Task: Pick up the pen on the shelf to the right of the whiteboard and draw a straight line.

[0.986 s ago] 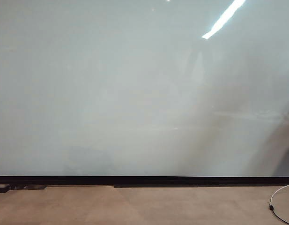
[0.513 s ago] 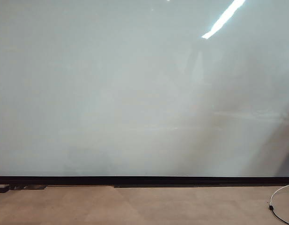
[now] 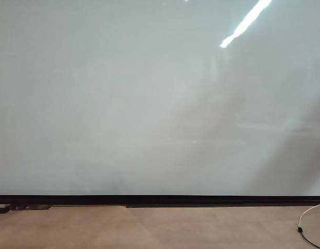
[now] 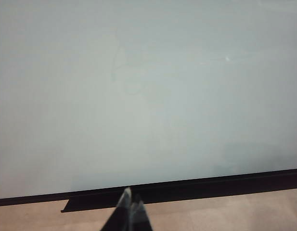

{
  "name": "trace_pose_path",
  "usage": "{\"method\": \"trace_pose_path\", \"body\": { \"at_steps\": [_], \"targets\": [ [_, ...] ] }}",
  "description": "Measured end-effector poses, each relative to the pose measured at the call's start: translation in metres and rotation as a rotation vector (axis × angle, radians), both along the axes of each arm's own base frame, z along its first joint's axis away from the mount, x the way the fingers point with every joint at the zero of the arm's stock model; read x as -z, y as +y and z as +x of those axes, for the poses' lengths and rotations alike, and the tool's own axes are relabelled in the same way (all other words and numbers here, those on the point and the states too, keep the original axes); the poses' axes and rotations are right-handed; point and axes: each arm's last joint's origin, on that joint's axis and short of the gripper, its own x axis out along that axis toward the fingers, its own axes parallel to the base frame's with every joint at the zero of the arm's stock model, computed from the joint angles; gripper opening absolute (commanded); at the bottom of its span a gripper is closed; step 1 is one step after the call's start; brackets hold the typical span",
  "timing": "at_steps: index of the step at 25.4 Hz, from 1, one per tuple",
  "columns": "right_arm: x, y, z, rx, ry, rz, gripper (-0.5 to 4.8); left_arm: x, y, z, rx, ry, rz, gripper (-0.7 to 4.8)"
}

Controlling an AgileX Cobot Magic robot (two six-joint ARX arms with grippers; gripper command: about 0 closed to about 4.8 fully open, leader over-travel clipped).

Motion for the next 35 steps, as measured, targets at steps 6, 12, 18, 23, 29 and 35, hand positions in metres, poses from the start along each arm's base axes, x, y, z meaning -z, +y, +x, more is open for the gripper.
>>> {"method": "trace_pose_path", "body": {
  "at_steps": [6, 12, 18, 23, 29, 35],
  "targets": [
    [-0.013, 0.046, -0.059, 0.065, -0.048, -0.038, -0.05, 0.000, 0.000, 0.000, 0.000, 0.000, 0.000, -0.05],
    [-0.032, 0.079, -0.100, 0.076, -0.084, -0.031, -0.05, 0.000, 0.000, 0.000, 0.000, 0.000, 0.000, -0.05],
    [-0.025, 0.121, -0.124, -0.124, 0.075, -0.090, -0.05, 0.000, 0.000, 0.000, 0.000, 0.000, 0.000, -0.05],
    [-0.010, 0.142, -0.112, -0.320, 0.220, -0.105, -0.05, 0.000, 0.000, 0.000, 0.000, 0.000, 0.000, -0.05],
    [0.005, 0.176, -0.084, -0.596, 0.281, -0.168, -0.05, 0.000, 0.000, 0.000, 0.000, 0.000, 0.000, -0.05],
    [0.009, 0.205, -0.041, -0.773, 0.275, -0.191, -0.05, 0.000, 0.000, 0.000, 0.000, 0.000, 0.000, -0.05]
  ]
}}
